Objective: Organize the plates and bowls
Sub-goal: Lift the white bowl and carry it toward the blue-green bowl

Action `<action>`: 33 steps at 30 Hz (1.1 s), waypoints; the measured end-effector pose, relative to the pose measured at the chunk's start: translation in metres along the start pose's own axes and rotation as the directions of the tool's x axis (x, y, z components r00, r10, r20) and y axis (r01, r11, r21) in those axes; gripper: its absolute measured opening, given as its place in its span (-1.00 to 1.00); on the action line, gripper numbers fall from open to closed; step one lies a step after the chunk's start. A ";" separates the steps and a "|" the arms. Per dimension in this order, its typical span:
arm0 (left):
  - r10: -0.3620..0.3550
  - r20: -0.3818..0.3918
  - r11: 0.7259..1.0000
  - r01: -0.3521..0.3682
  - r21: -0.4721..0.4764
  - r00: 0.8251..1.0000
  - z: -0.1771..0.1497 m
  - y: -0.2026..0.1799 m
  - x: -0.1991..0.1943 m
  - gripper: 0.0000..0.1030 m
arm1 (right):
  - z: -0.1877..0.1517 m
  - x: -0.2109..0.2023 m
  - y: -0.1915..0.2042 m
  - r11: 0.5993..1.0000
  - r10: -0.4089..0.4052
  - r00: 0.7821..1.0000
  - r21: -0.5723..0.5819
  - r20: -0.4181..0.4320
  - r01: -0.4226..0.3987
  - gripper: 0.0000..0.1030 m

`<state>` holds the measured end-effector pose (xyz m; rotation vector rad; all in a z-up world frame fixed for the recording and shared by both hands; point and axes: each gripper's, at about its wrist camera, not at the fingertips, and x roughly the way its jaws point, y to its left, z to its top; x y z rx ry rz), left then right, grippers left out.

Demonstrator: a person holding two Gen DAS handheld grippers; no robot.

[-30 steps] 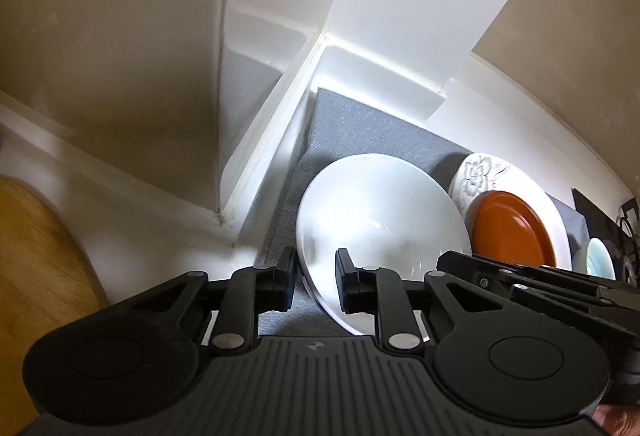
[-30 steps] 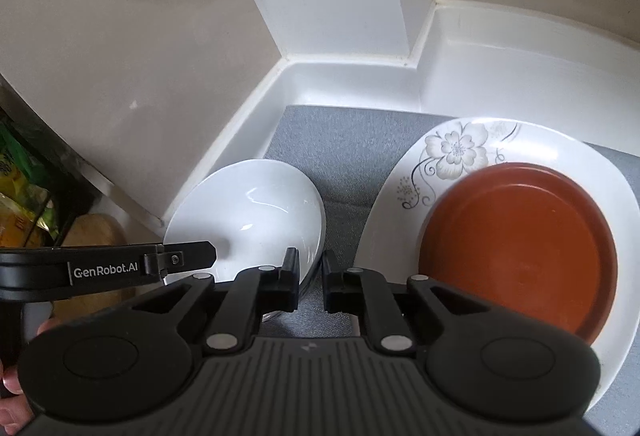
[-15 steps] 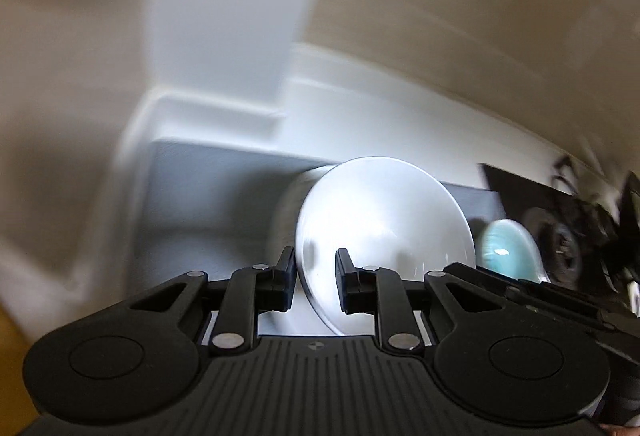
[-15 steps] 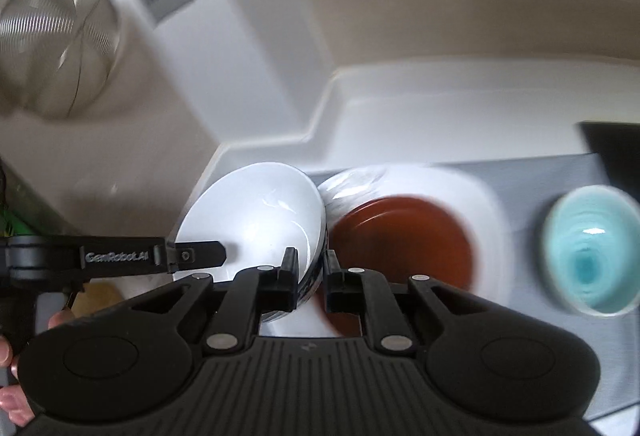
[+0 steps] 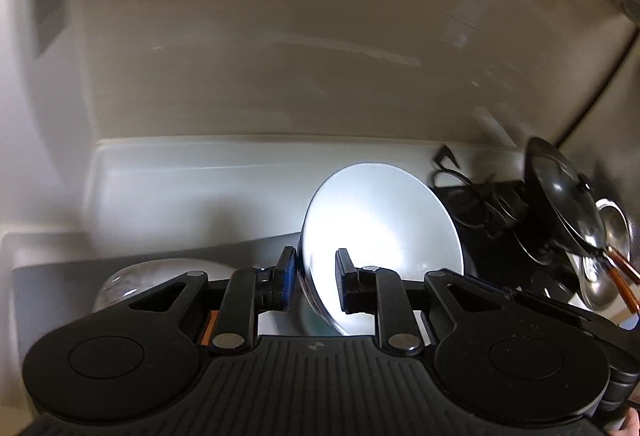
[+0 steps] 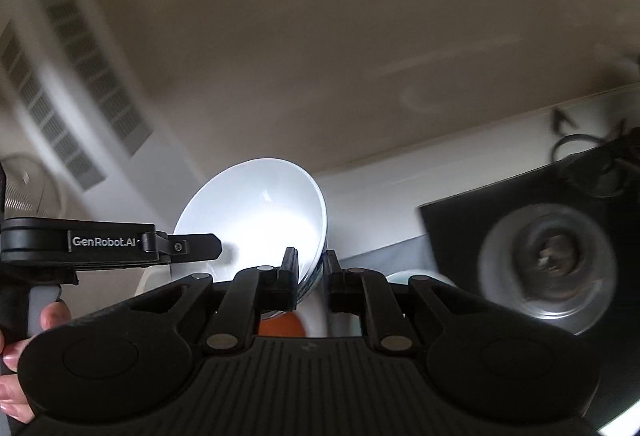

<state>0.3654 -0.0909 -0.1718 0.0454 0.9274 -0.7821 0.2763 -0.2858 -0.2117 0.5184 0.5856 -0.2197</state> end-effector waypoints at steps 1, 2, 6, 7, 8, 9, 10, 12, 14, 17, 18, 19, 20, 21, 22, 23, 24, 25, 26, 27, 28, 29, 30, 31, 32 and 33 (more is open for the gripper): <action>0.003 -0.008 1.000 -0.003 0.021 1.000 -0.001 -0.008 0.004 -0.58 | 0.001 -0.002 -0.008 1.000 -0.007 1.000 0.012 0.003 0.007 -0.75; 0.012 -0.016 0.999 -0.011 0.042 1.000 -0.001 -0.015 0.010 -0.58 | 0.001 -0.003 -0.016 1.000 -0.012 1.000 0.026 0.001 0.012 -0.75; 0.048 -0.093 0.996 -0.041 0.083 0.995 -0.008 -0.030 0.039 -0.58 | -0.006 -0.001 -0.039 0.998 -0.027 1.000 0.062 0.005 0.027 -0.75; 0.051 -0.114 0.996 -0.042 0.082 0.992 -0.008 -0.032 0.045 -0.58 | -0.008 0.001 -0.043 0.997 -0.027 1.000 0.072 0.005 0.026 -0.75; 0.053 -0.132 0.996 -0.043 0.080 0.990 -0.008 -0.033 0.050 -0.58 | -0.011 0.002 -0.048 0.997 -0.027 1.000 0.077 0.004 0.027 -0.74; 0.055 -0.148 0.996 -0.044 0.074 0.987 -0.008 -0.033 0.056 -0.58 | -0.013 0.005 -0.053 0.997 -0.027 1.000 0.077 -0.003 0.027 -0.74; 0.057 -0.163 0.997 -0.047 0.069 0.985 -0.008 -0.034 0.062 -0.58 | -0.016 0.010 -0.056 0.996 -0.028 1.000 0.082 -0.012 0.029 -0.74; 0.077 -0.182 0.995 -0.064 0.075 0.980 -0.009 -0.034 0.072 -0.58 | -0.022 0.021 -0.065 0.996 -0.022 0.999 0.089 -0.036 0.025 -0.74; 0.102 -0.189 0.990 -0.081 0.115 0.977 -0.010 -0.040 0.085 -0.58 | -0.029 0.032 -0.074 0.995 -0.022 0.998 0.099 -0.061 0.028 -0.75; 0.150 -0.216 0.981 -0.118 0.155 0.965 -0.014 -0.042 0.103 -0.58 | -0.039 0.049 -0.080 0.995 -0.025 0.996 0.091 -0.088 0.033 -0.75; 0.161 -0.230 0.978 -0.124 0.166 0.960 -0.015 -0.043 0.109 -0.58 | -0.042 0.054 -0.082 0.995 -0.033 0.995 0.086 -0.099 0.042 -0.75; 0.171 -0.241 0.977 -0.132 0.170 0.955 -0.016 -0.043 0.117 -0.58 | -0.045 0.059 -0.085 0.995 -0.036 0.993 0.086 -0.108 0.045 -0.75; 0.176 -0.254 0.977 -0.137 0.163 0.951 -0.016 -0.041 0.123 -0.58 | -0.048 0.063 -0.088 0.995 -0.034 0.992 0.093 -0.118 0.045 -0.75; 0.174 -0.268 0.978 -0.134 0.159 0.948 -0.018 -0.041 0.129 -0.58 | -0.051 0.067 -0.091 0.994 -0.035 0.991 0.099 -0.126 0.048 -0.75; 0.170 -0.281 0.980 -0.130 0.153 0.945 -0.020 -0.040 0.134 -0.58 | -0.054 0.070 -0.094 0.993 -0.041 0.990 0.103 -0.132 0.055 -0.75; 0.169 -0.288 0.981 -0.131 0.145 0.943 -0.022 -0.038 0.138 -0.58 | -0.056 0.073 -0.096 0.992 -0.043 0.989 0.109 -0.140 0.059 -0.75; 0.172 -0.293 0.980 -0.134 0.144 0.941 -0.023 -0.037 0.141 -0.58 | -0.058 0.075 -0.099 0.992 -0.042 0.988 0.112 -0.145 0.059 -0.75; 0.176 -0.297 0.979 -0.137 0.148 0.938 -0.025 -0.037 0.144 -0.58 | -0.060 0.077 -0.100 0.992 -0.043 0.988 0.112 -0.150 0.060 -0.74; 0.180 -0.301 0.978 -0.139 0.153 0.936 -0.027 -0.038 0.146 -0.58 | -0.062 0.079 -0.102 0.992 -0.048 0.987 0.108 -0.154 0.065 -0.74; 0.185 -0.305 0.977 -0.141 0.160 0.934 -0.029 -0.040 0.150 -0.58 | -0.064 0.081 -0.102 0.992 -0.053 0.986 0.103 -0.157 0.070 -0.74; 0.189 -0.310 0.976 -0.143 0.165 0.932 -0.030 -0.042 0.153 -0.58 | -0.065 0.083 -0.103 0.992 -0.058 0.985 0.101 -0.161 0.075 -0.75; 0.192 -0.317 0.975 -0.145 0.166 0.929 -0.032 -0.043 0.155 -0.58 | -0.067 0.084 -0.105 0.991 -0.062 0.984 0.105 -0.168 0.081 -0.74; 0.197 -0.324 0.974 -0.147 0.173 0.925 -0.033 -0.044 0.157 -0.58 | -0.067 0.086 -0.107 0.990 -0.067 0.983 0.110 -0.172 0.087 -0.75; 0.202 -0.329 0.972 -0.148 0.181 0.923 -0.034 -0.045 0.159 -0.58 | -0.067 0.087 -0.108 0.990 -0.070 0.983 0.111 -0.172 0.089 -0.75; 0.202 -0.330 0.972 -0.147 0.185 0.922 -0.035 -0.046 0.161 -0.58 | -0.067 0.088 -0.108 0.990 -0.074 0.982 0.104 -0.171 0.093 -0.75; 0.203 -0.331 0.972 -0.148 0.184 0.921 -0.036 -0.046 0.163 -0.58 | -0.067 0.089 -0.108 0.991 -0.081 0.982 0.094 -0.172 0.098 -0.75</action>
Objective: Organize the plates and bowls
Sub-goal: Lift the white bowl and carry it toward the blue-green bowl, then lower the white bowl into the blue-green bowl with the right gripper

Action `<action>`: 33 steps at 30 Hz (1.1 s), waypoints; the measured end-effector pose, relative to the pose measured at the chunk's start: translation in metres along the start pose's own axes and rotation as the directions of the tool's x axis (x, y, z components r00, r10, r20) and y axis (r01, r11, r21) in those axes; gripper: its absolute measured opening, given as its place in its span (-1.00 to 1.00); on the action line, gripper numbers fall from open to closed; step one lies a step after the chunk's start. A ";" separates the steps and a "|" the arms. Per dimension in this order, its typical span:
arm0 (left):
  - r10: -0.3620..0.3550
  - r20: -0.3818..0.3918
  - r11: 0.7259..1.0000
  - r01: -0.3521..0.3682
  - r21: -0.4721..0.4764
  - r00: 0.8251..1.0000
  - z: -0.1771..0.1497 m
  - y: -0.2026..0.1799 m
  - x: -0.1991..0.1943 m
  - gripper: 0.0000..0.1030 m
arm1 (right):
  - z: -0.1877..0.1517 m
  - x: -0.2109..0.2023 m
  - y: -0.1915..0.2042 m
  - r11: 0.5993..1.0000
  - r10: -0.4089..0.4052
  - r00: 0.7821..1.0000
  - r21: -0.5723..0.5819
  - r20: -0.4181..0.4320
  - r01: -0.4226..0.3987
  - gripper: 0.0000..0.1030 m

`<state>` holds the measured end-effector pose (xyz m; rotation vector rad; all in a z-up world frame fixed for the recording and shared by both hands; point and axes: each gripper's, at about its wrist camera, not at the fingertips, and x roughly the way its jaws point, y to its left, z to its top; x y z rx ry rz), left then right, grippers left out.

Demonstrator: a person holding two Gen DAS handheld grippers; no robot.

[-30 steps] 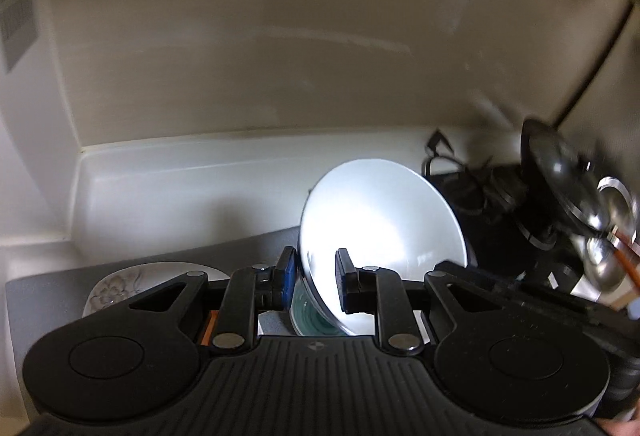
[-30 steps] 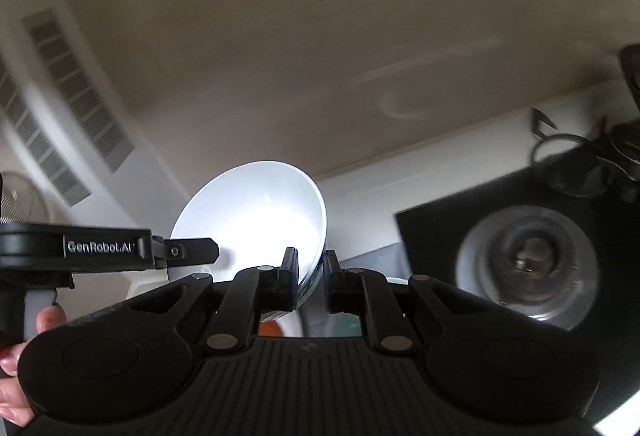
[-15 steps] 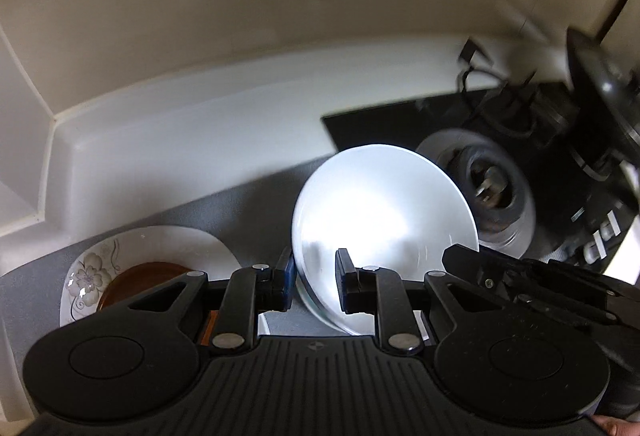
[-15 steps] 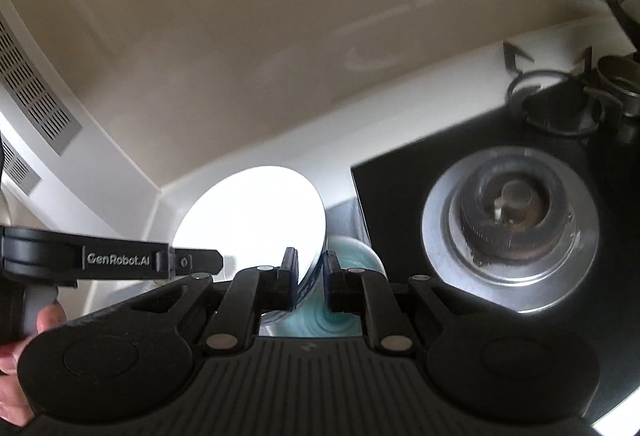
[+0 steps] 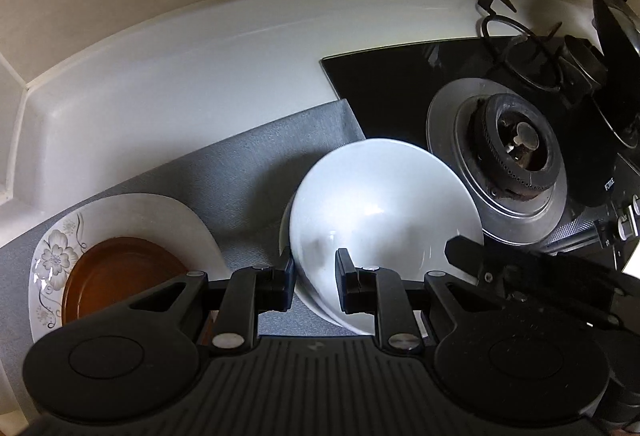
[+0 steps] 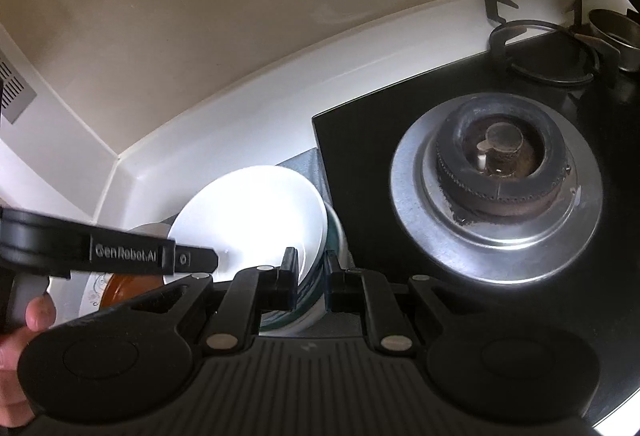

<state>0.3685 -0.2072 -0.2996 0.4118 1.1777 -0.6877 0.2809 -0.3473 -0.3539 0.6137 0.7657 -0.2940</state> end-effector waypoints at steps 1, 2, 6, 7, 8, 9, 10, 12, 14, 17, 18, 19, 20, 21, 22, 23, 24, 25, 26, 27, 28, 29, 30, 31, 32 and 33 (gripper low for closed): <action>0.000 -0.003 1.000 0.000 -0.001 1.000 0.000 0.000 0.002 -0.58 | 0.001 0.001 0.000 1.000 -0.006 1.000 -0.009 -0.001 0.006 -0.75; -0.001 -0.008 1.000 0.001 -0.004 1.000 0.000 -0.001 0.004 -0.58 | 0.001 0.003 0.000 1.000 -0.012 1.000 -0.015 -0.005 0.012 -0.75; -0.008 -0.015 0.999 0.007 -0.039 1.000 -0.003 0.003 0.012 -0.58 | 0.000 0.008 0.003 0.998 -0.030 0.999 -0.046 -0.013 0.030 -0.75; -0.008 -0.017 0.999 0.007 -0.043 1.000 -0.004 0.004 0.013 -0.58 | -0.001 0.008 0.004 0.998 -0.033 0.999 -0.057 -0.013 0.032 -0.75; -0.008 -0.012 0.999 0.008 -0.043 1.000 -0.006 0.004 0.013 -0.58 | -0.002 0.009 0.005 0.997 -0.036 0.999 -0.065 -0.015 0.035 -0.75; -0.010 -0.005 0.999 0.010 -0.042 1.000 -0.006 0.004 0.013 -0.58 | -0.003 0.010 0.006 0.997 -0.039 0.999 -0.071 -0.016 0.038 -0.75; -0.012 -0.003 0.999 0.012 -0.042 1.000 -0.007 0.005 0.013 -0.58 | -0.003 0.011 0.006 0.996 -0.042 0.999 -0.075 -0.017 0.041 -0.75; -0.016 -0.003 0.998 0.016 -0.053 1.000 -0.008 0.007 0.012 -0.58 | -0.004 0.012 0.006 0.996 -0.042 0.999 -0.080 -0.017 0.041 -0.75; -0.015 -0.001 0.998 0.015 -0.067 1.000 -0.008 0.010 0.011 -0.58 | -0.002 0.012 0.004 0.998 -0.032 0.999 -0.062 -0.020 0.031 -0.73; -0.029 0.013 0.996 0.030 -0.083 0.999 -0.009 0.018 0.010 -0.58 | 0.000 0.013 0.004 0.997 -0.027 0.999 -0.069 -0.024 0.025 -0.75; -0.031 0.013 0.996 0.032 -0.083 0.999 -0.009 0.019 0.010 -0.58 | 0.000 0.014 0.004 0.997 -0.025 0.999 -0.074 -0.024 0.023 -0.75; -0.031 0.009 0.996 0.031 -0.084 0.999 -0.009 0.020 0.010 -0.58 | 0.000 0.014 0.004 0.997 -0.021 0.999 -0.074 -0.027 0.019 -0.75; -0.030 0.007 0.996 0.031 -0.085 1.000 -0.009 0.020 0.010 -0.58 | 0.001 0.014 0.003 0.997 -0.019 0.999 -0.071 -0.028 0.017 -0.75; -0.028 0.008 0.996 0.028 -0.082 1.000 -0.009 0.020 0.010 -0.58 | 0.002 0.014 0.002 0.998 -0.021 0.999 -0.067 -0.028 0.019 -0.75; -0.022 0.014 0.997 0.023 -0.077 1.000 -0.010 0.020 0.009 -0.58 | 0.002 0.013 0.002 0.998 -0.021 0.999 -0.061 -0.026 0.020 -0.75; -0.016 0.019 0.997 0.017 -0.075 1.000 -0.010 0.021 0.007 -0.58 | 0.002 0.011 0.000 0.999 -0.016 1.000 -0.051 -0.020 0.015 -0.75; -0.013 0.025 0.997 0.015 -0.077 1.000 -0.010 0.022 0.006 -0.58 | 0.001 0.008 -0.001 0.999 -0.011 1.000 -0.041 -0.013 0.010 -0.75; -0.012 0.032 0.997 0.015 -0.080 0.999 -0.010 0.024 0.006 -0.58 | 0.001 0.005 -0.002 0.999 -0.006 1.000 -0.033 -0.009 0.005 -0.74; -0.005 0.037 0.997 0.008 -0.083 0.999 -0.010 0.026 0.006 -0.53 | 0.001 0.003 -0.004 1.000 0.009 1.000 -0.027 -0.009 -0.009 -0.73; -0.004 0.039 0.996 0.007 -0.088 0.999 -0.010 0.028 0.008 -0.48 | 0.000 0.001 -0.007 0.999 0.021 1.000 -0.023 -0.011 -0.022 -0.72; -0.012 0.034 0.995 0.016 -0.096 0.999 -0.009 0.030 0.011 -0.46 | 0.000 0.001 -0.009 1.000 0.016 1.000 -0.017 -0.013 -0.017 -0.71; -0.023 0.024 0.994 0.025 -0.103 0.999 -0.007 0.032 0.014 -0.46 | -0.001 0.001 -0.012 1.000 0.011 1.000 -0.005 -0.013 -0.011 -0.56; -0.030 0.012 0.994 0.031 -0.109 0.999 -0.006 0.033 0.018 -0.46 | -0.001 0.002 -0.016 1.000 0.011 1.000 0.016 -0.014 -0.011 -0.46; -0.037 0.001 0.992 0.037 -0.118 0.999 -0.005 0.035 0.022 -0.46 | -0.001 0.004 -0.020 0.999 0.020 1.000 0.044 -0.021 -0.020 -0.35; -0.044 -0.008 0.991 0.043 -0.131 0.999 -0.005 0.036 0.026 -0.46 | -0.002 0.006 -0.024 0.997 0.038 0.999 0.070 -0.032 -0.036 -0.32; -0.056 -0.024 0.988 0.052 -0.144 0.998 -0.004 0.037 0.030 -0.47 | -0.002 0.009 -0.027 0.994 0.060 0.997 0.092 -0.046 -0.055 -0.32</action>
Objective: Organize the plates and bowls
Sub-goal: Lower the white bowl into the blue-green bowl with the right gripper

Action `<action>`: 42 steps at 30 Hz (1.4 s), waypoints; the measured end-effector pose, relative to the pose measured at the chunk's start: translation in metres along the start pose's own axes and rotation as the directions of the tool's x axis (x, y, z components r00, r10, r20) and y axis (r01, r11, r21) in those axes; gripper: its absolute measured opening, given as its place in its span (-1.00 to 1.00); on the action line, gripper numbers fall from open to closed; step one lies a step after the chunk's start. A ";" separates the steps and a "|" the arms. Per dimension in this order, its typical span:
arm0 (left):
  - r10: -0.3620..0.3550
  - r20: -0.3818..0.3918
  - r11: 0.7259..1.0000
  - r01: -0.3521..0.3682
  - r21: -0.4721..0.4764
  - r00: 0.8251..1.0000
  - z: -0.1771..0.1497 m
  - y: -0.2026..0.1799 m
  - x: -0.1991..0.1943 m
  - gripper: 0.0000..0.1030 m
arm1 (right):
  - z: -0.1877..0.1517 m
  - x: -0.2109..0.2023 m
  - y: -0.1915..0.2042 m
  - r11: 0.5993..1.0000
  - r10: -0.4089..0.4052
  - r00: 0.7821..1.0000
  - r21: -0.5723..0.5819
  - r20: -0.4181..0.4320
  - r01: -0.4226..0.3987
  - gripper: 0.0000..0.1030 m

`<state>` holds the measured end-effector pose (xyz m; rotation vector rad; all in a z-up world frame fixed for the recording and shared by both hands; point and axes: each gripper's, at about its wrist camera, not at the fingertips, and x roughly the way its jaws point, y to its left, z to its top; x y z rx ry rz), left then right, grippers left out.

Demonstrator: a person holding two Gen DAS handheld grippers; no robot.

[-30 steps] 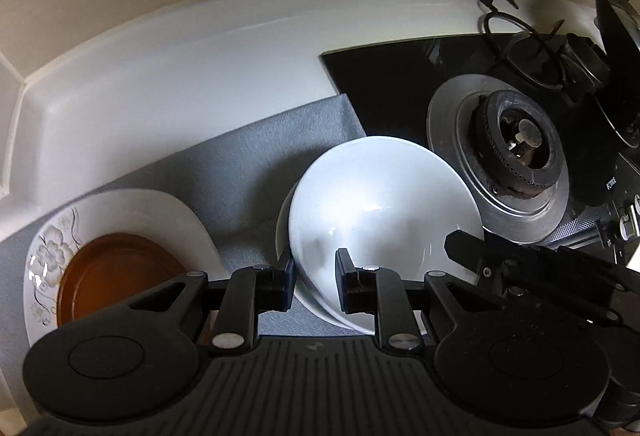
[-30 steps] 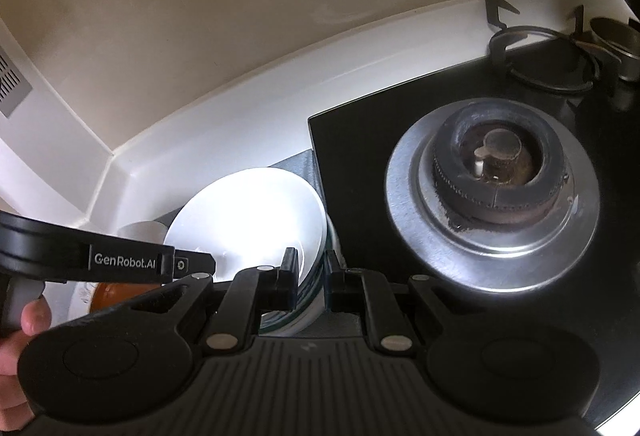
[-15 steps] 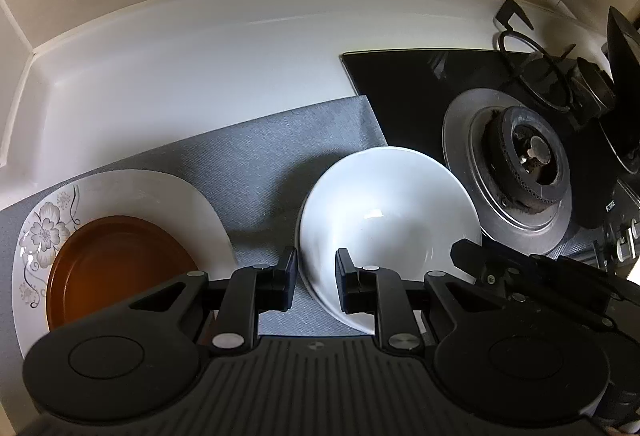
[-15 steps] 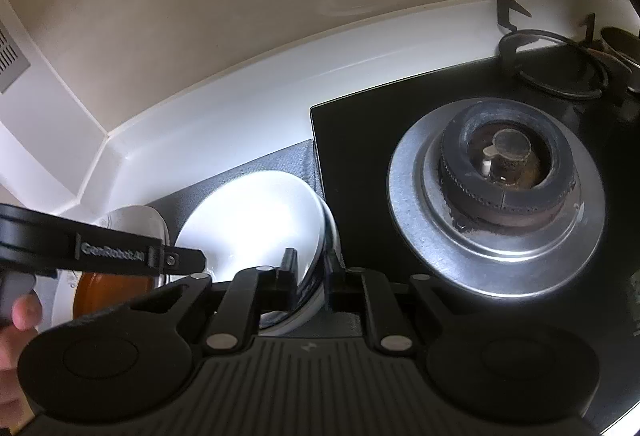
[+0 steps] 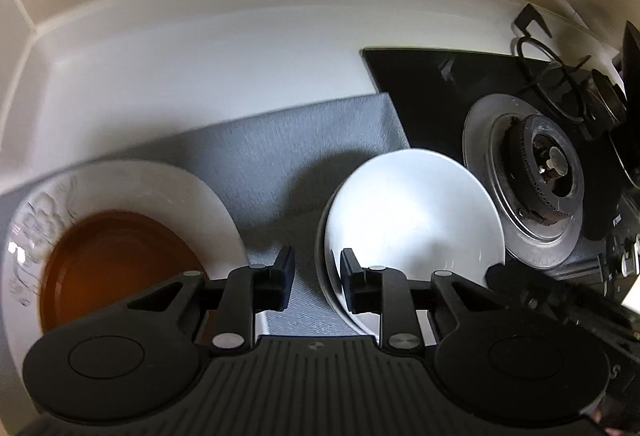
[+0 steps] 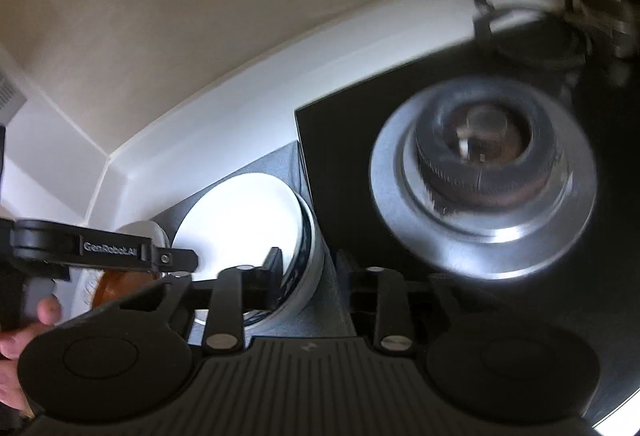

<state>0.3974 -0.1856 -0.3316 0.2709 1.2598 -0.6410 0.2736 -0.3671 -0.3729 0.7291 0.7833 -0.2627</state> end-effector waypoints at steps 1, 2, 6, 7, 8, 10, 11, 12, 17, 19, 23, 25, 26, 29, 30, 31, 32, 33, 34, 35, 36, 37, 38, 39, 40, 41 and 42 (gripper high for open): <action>-0.009 -0.020 1.000 0.009 -0.013 1.000 0.000 0.001 0.005 -0.47 | -0.001 0.003 -0.002 1.000 0.012 1.000 0.014 -0.010 -0.012 -0.31; -0.020 -0.034 1.000 0.019 -0.024 0.999 -0.001 0.002 0.010 -0.47 | -0.002 0.006 -0.002 1.000 0.017 1.000 0.024 -0.013 -0.017 -0.28; -0.049 -0.051 0.999 0.048 -0.011 0.998 -0.006 0.001 0.015 -0.56 | -0.007 0.019 -0.007 0.993 0.064 0.997 0.097 -0.032 -0.061 -0.30; -0.044 -0.057 0.999 0.044 -0.002 0.997 -0.007 0.000 0.015 -0.55 | -0.008 0.020 -0.007 0.993 0.065 0.997 0.104 -0.030 -0.061 -0.30; -0.047 -0.066 0.999 0.048 0.004 0.997 -0.008 0.000 0.014 -0.55 | -0.009 0.020 -0.005 0.994 0.060 0.998 0.098 -0.025 -0.058 -0.34; -0.072 -0.089 0.997 0.071 -0.013 0.993 -0.011 0.006 0.013 -0.54 | -0.009 0.019 -0.003 0.995 0.054 0.998 0.087 -0.029 -0.051 -0.37; -0.086 -0.098 0.996 0.083 -0.031 0.991 -0.013 0.010 0.013 -0.54 | -0.010 0.018 -0.003 0.995 0.057 0.998 0.087 -0.037 -0.054 -0.38; -0.100 -0.104 0.994 0.095 -0.047 0.989 -0.016 0.015 0.012 -0.54 | -0.011 0.018 -0.002 0.995 0.061 0.997 0.083 -0.049 -0.057 -0.37; -0.133 -0.080 0.989 0.127 -0.072 0.988 -0.033 0.023 0.008 -0.49 | -0.020 0.015 -0.002 0.996 0.083 0.994 0.046 -0.072 -0.080 -0.33; -0.131 -0.083 0.989 0.124 -0.078 0.988 -0.034 0.021 0.011 -0.44 | -0.020 0.019 -0.005 0.993 0.094 0.992 0.073 -0.078 -0.089 -0.29; -0.131 -0.091 0.988 0.122 -0.098 0.987 -0.034 0.022 0.020 -0.27 | -0.019 0.028 0.001 0.996 0.068 0.993 0.062 -0.092 -0.062 -0.22; -0.151 -0.087 0.985 0.143 -0.093 0.985 -0.034 0.021 0.022 -0.34 | -0.021 0.029 -0.001 0.994 0.069 0.995 0.085 -0.066 -0.063 -0.20; -0.150 -0.082 0.986 0.143 -0.089 0.985 -0.034 0.021 0.022 -0.34 | -0.023 0.029 -0.003 0.992 0.073 0.996 0.108 -0.059 -0.066 -0.23; -0.140 -0.068 0.988 0.135 -0.079 0.988 -0.035 0.019 0.021 -0.35 | -0.027 0.030 -0.003 0.991 0.067 0.996 0.119 -0.050 -0.061 -0.28; -0.142 -0.064 0.987 0.137 -0.079 0.988 -0.036 0.019 0.021 -0.38 | -0.027 0.028 -0.001 0.993 0.058 0.997 0.107 -0.055 -0.051 -0.28; -0.148 -0.061 0.986 0.142 -0.086 0.987 -0.037 0.021 0.020 -0.41 | -0.027 0.027 0.000 0.994 0.047 0.997 0.099 -0.061 -0.041 -0.29; -0.156 -0.061 0.984 0.150 -0.094 0.986 -0.038 0.022 0.019 -0.42 | -0.027 0.026 0.001 0.994 0.040 0.997 0.100 -0.068 -0.033 -0.29; -0.166 -0.061 0.982 0.159 -0.101 0.984 -0.039 0.023 0.018 -0.42 | -0.027 0.024 0.000 0.994 0.037 0.997 0.106 -0.069 -0.029 -0.29; -0.176 -0.060 0.980 0.169 -0.104 0.983 -0.041 0.024 0.017 -0.42 | -0.028 0.022 0.000 0.993 0.035 0.997 0.114 -0.066 -0.027 -0.30; -0.183 -0.056 0.979 0.176 -0.106 0.982 -0.042 0.024 0.015 -0.42 | -0.029 0.020 0.001 0.992 0.031 0.998 0.122 -0.063 -0.023 -0.29; -0.186 -0.048 0.978 0.181 -0.104 0.981 -0.044 0.025 0.012 -0.41 | -0.031 0.017 0.002 0.992 0.025 0.998 0.125 -0.062 -0.018 -0.29; -0.185 -0.041 0.979 0.181 -0.099 0.982 -0.046 0.024 0.009 -0.42 | -0.032 0.014 0.002 0.992 0.023 0.998 0.127 -0.059 -0.015 -0.30; -0.184 -0.032 0.979 0.181 -0.092 0.982 -0.047 0.024 0.006 -0.42 | -0.034 0.011 0.004 0.992 0.021 0.998 0.125 -0.055 -0.014 -0.30; -0.184 -0.023 0.980 0.181 -0.088 0.983 -0.049 0.023 0.002 -0.42 | -0.035 0.008 0.007 0.993 0.017 0.999 0.120 -0.049 -0.011 -0.30; -0.183 -0.015 0.980 0.181 -0.084 0.983 -0.051 0.023 -0.002 -0.42 | -0.036 0.005 0.009 0.993 0.013 0.999 0.117 -0.043 -0.008 -0.30; -0.182 -0.009 0.980 0.181 -0.081 0.983 -0.052 0.024 -0.005 -0.42 | -0.038 0.002 0.012 0.993 0.010 0.999 0.116 -0.037 -0.006 -0.30; -0.181 -0.005 0.980 0.180 -0.080 0.983 -0.053 0.024 -0.008 -0.42 | -0.039 -0.001 0.014 0.993 0.011 1.000 0.120 -0.025 -0.008 -0.30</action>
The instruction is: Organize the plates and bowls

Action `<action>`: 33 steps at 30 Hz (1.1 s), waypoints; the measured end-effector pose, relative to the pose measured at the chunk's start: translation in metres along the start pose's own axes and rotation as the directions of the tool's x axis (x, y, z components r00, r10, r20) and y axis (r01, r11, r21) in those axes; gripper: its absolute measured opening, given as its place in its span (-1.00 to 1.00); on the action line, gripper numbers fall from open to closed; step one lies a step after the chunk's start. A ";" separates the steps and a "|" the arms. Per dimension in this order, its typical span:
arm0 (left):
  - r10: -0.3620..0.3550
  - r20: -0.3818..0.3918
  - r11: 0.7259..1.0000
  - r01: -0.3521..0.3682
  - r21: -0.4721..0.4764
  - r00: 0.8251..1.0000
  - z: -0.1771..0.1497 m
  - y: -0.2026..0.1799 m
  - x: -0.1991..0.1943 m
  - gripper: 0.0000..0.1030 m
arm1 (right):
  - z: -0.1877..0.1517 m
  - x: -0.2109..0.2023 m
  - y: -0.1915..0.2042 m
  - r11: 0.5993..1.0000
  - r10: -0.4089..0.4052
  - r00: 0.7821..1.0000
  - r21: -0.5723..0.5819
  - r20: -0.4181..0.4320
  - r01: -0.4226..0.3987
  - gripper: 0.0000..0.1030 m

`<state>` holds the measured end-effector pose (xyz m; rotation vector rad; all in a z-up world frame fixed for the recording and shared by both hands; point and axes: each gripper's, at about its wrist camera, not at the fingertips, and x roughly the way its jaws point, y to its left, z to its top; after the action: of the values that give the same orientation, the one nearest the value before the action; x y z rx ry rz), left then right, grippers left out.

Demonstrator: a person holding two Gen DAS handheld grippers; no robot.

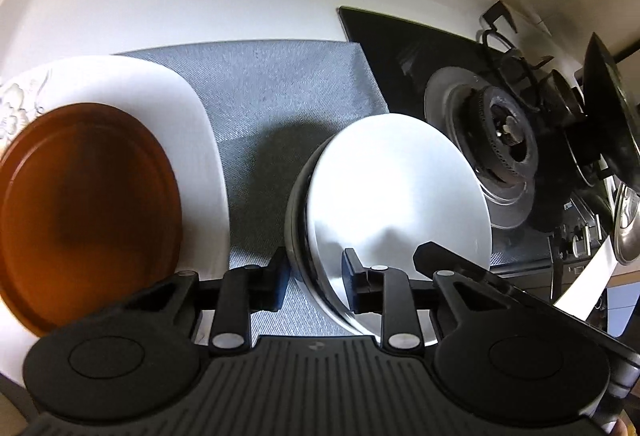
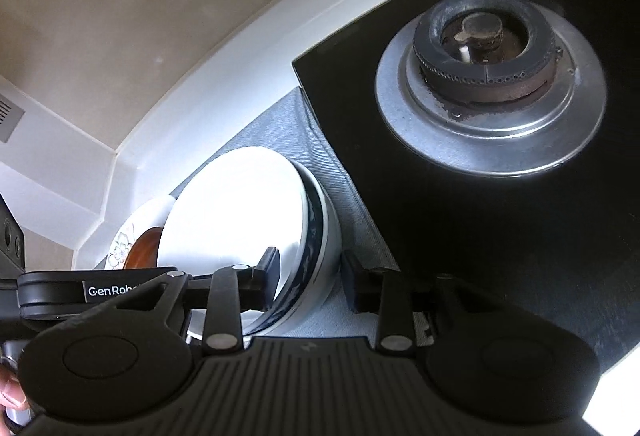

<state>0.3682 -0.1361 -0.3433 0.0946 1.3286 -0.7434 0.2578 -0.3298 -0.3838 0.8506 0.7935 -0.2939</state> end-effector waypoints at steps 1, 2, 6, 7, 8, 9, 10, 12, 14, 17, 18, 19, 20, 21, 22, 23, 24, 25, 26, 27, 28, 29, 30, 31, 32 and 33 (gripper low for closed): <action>-0.001 0.006 1.000 0.001 -0.001 1.000 -0.001 0.001 -0.004 -0.42 | -0.001 -0.002 0.001 1.000 0.005 1.000 0.008 0.010 -0.006 -0.30; -0.002 0.010 1.000 0.002 0.003 1.000 -0.002 0.001 -0.008 -0.42 | -0.003 -0.005 0.003 1.000 0.010 1.000 0.016 0.020 -0.010 -0.30; 0.022 0.032 1.000 -0.023 0.011 0.999 -0.009 0.003 -0.027 -0.41 | -0.010 -0.013 0.014 0.999 0.032 0.998 0.015 0.045 -0.033 -0.30; 0.029 0.040 0.999 -0.030 0.012 0.999 -0.011 0.005 -0.033 -0.41 | -0.011 -0.014 0.018 0.999 0.036 0.998 0.005 0.044 -0.037 -0.30; 0.037 0.050 0.999 -0.038 0.011 0.998 -0.012 0.006 -0.039 -0.41 | -0.013 -0.015 0.022 0.999 0.043 0.998 -0.004 0.041 -0.043 -0.30; 0.045 0.059 0.999 -0.046 0.009 0.997 -0.014 0.007 -0.044 -0.41 | -0.014 -0.016 0.025 0.999 0.052 0.998 -0.015 0.039 -0.052 -0.30; 0.056 0.071 0.998 -0.057 0.006 0.996 -0.016 0.009 -0.049 -0.41 | -0.014 -0.017 0.028 0.998 0.065 0.997 -0.028 0.035 -0.064 -0.30; 0.090 0.092 0.996 -0.091 0.000 0.992 -0.020 0.011 -0.059 -0.41 | -0.016 -0.016 0.031 0.994 0.106 0.994 -0.042 0.018 -0.105 -0.30; 0.122 0.097 0.993 -0.121 -0.014 0.988 -0.024 0.014 -0.066 -0.41 | -0.018 -0.015 0.035 0.989 0.134 0.991 -0.055 -0.006 -0.135 -0.30; 0.168 0.100 0.985 -0.163 -0.059 0.981 -0.031 0.019 -0.078 -0.41 | -0.020 -0.011 0.040 0.980 0.182 0.983 -0.078 -0.037 -0.184 -0.30; 0.187 0.099 0.981 -0.180 -0.078 0.977 -0.034 0.021 -0.082 -0.41 | -0.020 -0.009 0.042 0.977 0.197 0.979 -0.079 -0.051 -0.201 -0.30; 0.208 0.099 0.976 -0.199 -0.093 0.973 -0.037 0.021 -0.087 -0.41 | -0.021 -0.009 0.045 0.973 0.208 0.976 -0.083 -0.068 -0.214 -0.30; 0.229 0.101 0.970 -0.219 -0.104 0.968 -0.040 0.021 -0.091 -0.40 | -0.022 -0.008 0.049 0.970 0.216 0.973 -0.096 -0.085 -0.224 -0.30; 0.251 0.107 0.964 -0.239 -0.116 0.962 -0.043 0.022 -0.097 -0.40 | -0.023 -0.008 0.053 0.965 0.225 0.969 -0.114 -0.103 -0.236 -0.30; 0.270 0.110 0.958 -0.256 -0.129 0.956 -0.047 0.022 -0.102 -0.40 | -0.027 -0.010 0.058 0.959 0.236 0.964 -0.133 -0.118 -0.251 -0.30; 0.290 0.113 0.951 -0.273 -0.145 0.951 -0.050 0.024 -0.107 -0.40 | -0.028 -0.009 0.062 0.952 0.250 0.959 -0.148 -0.134 -0.269 -0.30; 0.308 0.114 0.944 -0.288 -0.164 0.945 -0.054 0.025 -0.113 -0.40 | -0.029 -0.008 0.065 0.944 0.270 0.951 -0.154 -0.149 -0.292 -0.30; 0.327 0.113 0.935 -0.303 -0.185 0.938 -0.058 0.027 -0.119 -0.40 | -0.031 -0.008 0.067 0.936 0.292 0.942 -0.155 -0.164 -0.317 -0.30; 0.345 0.112 0.926 -0.318 -0.205 0.932 -0.062 0.030 -0.124 -0.40 | -0.033 -0.008 0.071 0.927 0.313 0.933 -0.157 -0.178 -0.341 -0.30; 0.359 0.110 0.917 -0.329 -0.224 0.927 -0.067 0.033 -0.131 -0.39 | -0.035 -0.006 0.075 0.918 0.329 0.924 -0.164 -0.193 -0.361 -0.30; 0.374 0.106 0.908 -0.340 -0.246 0.921 -0.072 0.037 -0.136 -0.39 | -0.038 -0.007 0.080 0.909 0.342 0.916 -0.174 -0.208 -0.379 -0.30; 0.385 0.103 0.899 -0.347 -0.268 0.917 -0.076 0.041 -0.142 -0.39 | -0.041 -0.007 0.085 0.900 0.355 0.908 -0.182 -0.222 -0.396 -0.30; 0.398 0.104 0.889 -0.355 -0.289 0.911 -0.081 0.044 -0.150 -0.39 | -0.043 -0.007 0.090 0.891 0.367 0.900 -0.189 -0.235 -0.413 -0.30; 0.412 0.106 0.879 -0.364 -0.309 0.905 -0.087 0.047 -0.158 -0.39 | -0.046 -0.008 0.096 0.881 0.381 0.890 -0.194 -0.249 -0.431 -0.30; 0.427 0.110 0.868 -0.373 -0.327 0.897 -0.092 0.049 -0.166 -0.39 | -0.049 -0.009 0.102 0.871 0.395 0.880 -0.196 -0.264 -0.450 -0.30; 0.441 0.113 0.859 -0.382 -0.342 0.890 -0.097 0.051 -0.174 -0.39 | -0.052 -0.010 0.109 0.862 0.406 0.870 -0.199 -0.280 -0.466 -0.30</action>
<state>0.3052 0.0243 -0.2314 0.0522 1.1734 -0.1641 0.2822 -0.2207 -0.3371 0.7968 0.8047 0.3186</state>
